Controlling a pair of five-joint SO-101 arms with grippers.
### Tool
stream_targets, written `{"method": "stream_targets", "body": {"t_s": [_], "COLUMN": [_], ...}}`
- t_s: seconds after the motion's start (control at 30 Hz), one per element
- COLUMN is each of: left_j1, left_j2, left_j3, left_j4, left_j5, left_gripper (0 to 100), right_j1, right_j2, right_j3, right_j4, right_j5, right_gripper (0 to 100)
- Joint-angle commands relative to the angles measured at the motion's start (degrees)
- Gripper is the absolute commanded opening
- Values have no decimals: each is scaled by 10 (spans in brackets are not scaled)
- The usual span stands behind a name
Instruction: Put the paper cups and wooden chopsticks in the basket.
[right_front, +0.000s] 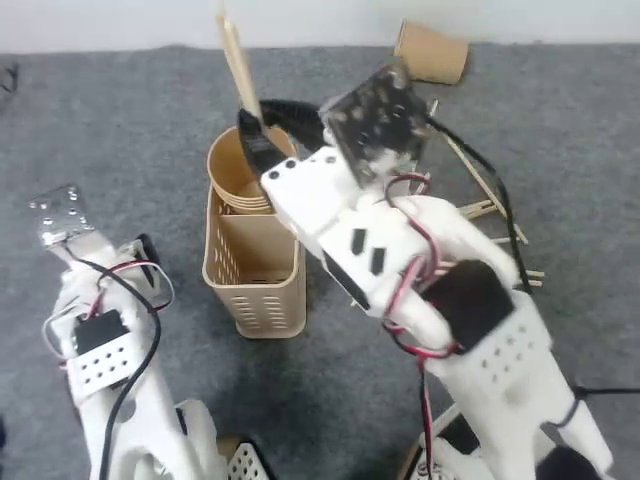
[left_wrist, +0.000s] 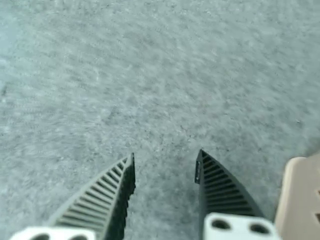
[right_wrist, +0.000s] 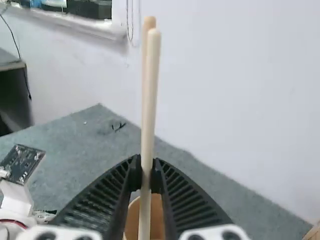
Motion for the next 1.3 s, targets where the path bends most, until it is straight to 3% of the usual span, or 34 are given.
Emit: {"method": "stream_targets", "body": {"t_s": [0.0,0.27,0.5,0.67,0.73,1.13,1.27], "left_j1": [5,5,5,5,4,4,4], "left_j2": [-8,-8,-8,-8,-8,-8,-8], "left_j3": [-3,-5,-6,-6,-6,-5,-4], "left_j4": [-12,-12,-12,-12,-12,-12,-12], "left_j5": [4,4,4,4,4,4,3], "left_gripper": [188,188,188,188,188,188,188], "right_j1": [-22,-138,-108,-109,-109,-105,-63], "right_j2": [-1,-1,-1,-2,-2,-39,-59], "right_j3": [16,94,185,185,185,162,157], "right_j4": [-25,-29,-27,12,13,44,63], "right_j5": [-11,-6,60,70,70,75,139], "right_gripper": [6,6,21,239,274,177,177]}}
